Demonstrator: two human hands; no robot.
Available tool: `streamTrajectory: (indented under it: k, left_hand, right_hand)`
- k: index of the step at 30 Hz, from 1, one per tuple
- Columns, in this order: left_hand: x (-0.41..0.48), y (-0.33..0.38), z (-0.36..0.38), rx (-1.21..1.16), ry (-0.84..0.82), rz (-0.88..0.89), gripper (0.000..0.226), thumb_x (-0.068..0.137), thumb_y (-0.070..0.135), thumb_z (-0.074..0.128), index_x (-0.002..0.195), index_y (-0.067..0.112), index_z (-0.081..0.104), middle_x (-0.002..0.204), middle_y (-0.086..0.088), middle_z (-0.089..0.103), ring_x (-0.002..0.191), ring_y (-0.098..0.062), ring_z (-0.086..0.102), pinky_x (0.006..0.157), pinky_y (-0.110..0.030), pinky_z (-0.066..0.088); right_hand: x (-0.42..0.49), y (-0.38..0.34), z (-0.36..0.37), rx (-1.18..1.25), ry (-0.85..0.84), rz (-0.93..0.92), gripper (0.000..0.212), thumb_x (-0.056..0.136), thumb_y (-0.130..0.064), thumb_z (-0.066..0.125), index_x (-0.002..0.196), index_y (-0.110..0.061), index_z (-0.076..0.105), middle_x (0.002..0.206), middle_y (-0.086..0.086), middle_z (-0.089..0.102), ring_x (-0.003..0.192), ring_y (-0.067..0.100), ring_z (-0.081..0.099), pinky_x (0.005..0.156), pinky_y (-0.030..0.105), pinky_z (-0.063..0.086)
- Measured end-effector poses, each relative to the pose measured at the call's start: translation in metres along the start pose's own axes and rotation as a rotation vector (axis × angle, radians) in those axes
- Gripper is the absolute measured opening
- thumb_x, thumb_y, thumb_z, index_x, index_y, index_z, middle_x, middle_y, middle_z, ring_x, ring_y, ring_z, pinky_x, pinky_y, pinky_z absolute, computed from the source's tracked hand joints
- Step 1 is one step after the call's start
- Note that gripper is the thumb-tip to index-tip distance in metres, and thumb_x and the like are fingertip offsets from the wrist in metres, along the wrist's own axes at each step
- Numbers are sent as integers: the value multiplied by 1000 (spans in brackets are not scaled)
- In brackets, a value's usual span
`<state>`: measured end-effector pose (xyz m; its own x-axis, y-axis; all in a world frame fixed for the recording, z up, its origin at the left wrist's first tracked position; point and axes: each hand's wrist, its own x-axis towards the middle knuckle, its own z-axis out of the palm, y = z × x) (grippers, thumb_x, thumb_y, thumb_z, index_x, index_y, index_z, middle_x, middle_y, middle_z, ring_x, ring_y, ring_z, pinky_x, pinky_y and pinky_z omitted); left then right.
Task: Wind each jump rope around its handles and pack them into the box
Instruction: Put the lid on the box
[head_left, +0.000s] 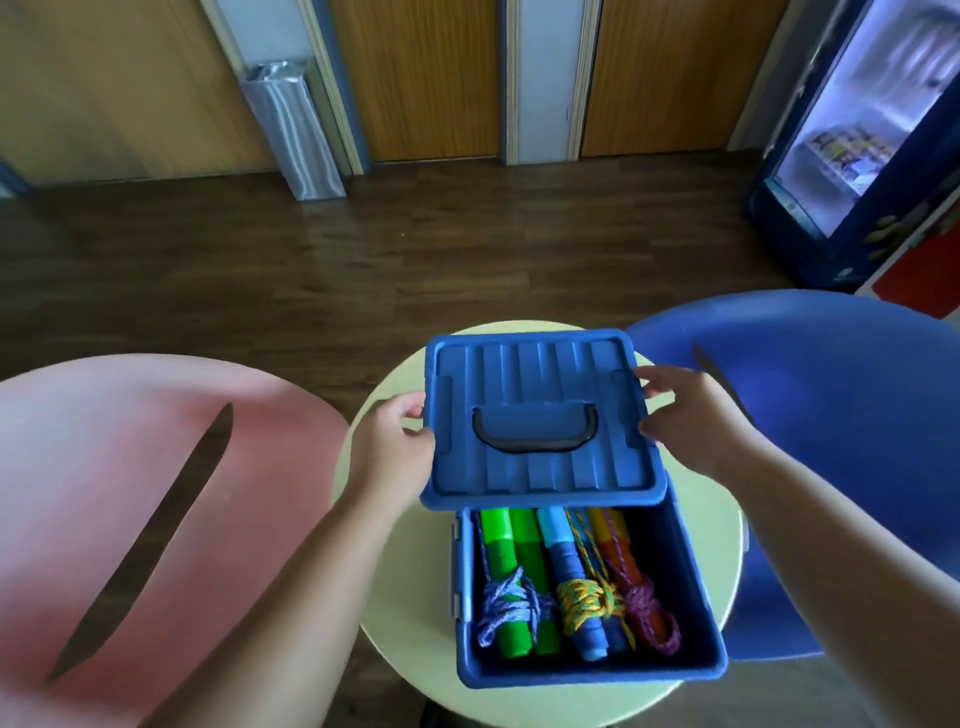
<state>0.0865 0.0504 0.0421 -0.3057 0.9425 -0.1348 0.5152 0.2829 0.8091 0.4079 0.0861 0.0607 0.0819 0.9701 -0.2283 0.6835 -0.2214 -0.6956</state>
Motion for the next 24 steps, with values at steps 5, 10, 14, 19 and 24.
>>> streamTrajectory:
  k: [5, 10, 14, 19, 24]
  left_hand:
    - [-67, -7, 19, 99, 13, -1, 44, 90, 2, 61, 126, 27, 69, 115, 15, 65, 66, -5, 65, 63, -14, 47]
    - [-117, -20, 30, 126, -23, -45, 43, 91, 2, 59, 123, 29, 68, 113, 16, 63, 74, -8, 66, 64, -17, 46]
    - [-141, -24, 35, 137, -33, -49, 43, 91, 4, 62, 127, 27, 65, 111, 15, 61, 82, -9, 66, 67, -17, 49]
    - [-150, -24, 37, 183, 4, -58, 46, 90, 5, 62, 133, 22, 65, 111, 11, 59, 82, -10, 65, 74, -25, 56]
    - [-155, -33, 38, 95, 32, -128, 45, 94, 5, 62, 137, 19, 63, 117, 9, 60, 79, -7, 63, 70, -15, 46]
  right_hand:
    - [-51, 38, -11, -64, -30, -3, 66, 83, 9, 61, 140, -23, 60, 119, -3, 59, 81, 25, 69, 68, 35, 54]
    - [-89, 70, -6, -134, -108, -16, 64, 87, 2, 58, 144, -27, 55, 122, -4, 56, 82, 21, 67, 71, 33, 54]
    - [-109, 84, -3, -138, -129, -23, 63, 92, 3, 53, 148, -25, 50, 119, -4, 52, 80, 4, 60, 61, 12, 44]
    - [-118, 91, 3, -127, -135, -33, 60, 91, 4, 54, 147, -18, 53, 118, -4, 52, 75, 3, 61, 62, 8, 45]
    - [-120, 92, 11, -132, -149, -45, 60, 93, 1, 55, 149, -20, 50, 119, -5, 51, 80, 1, 62, 58, 7, 41]
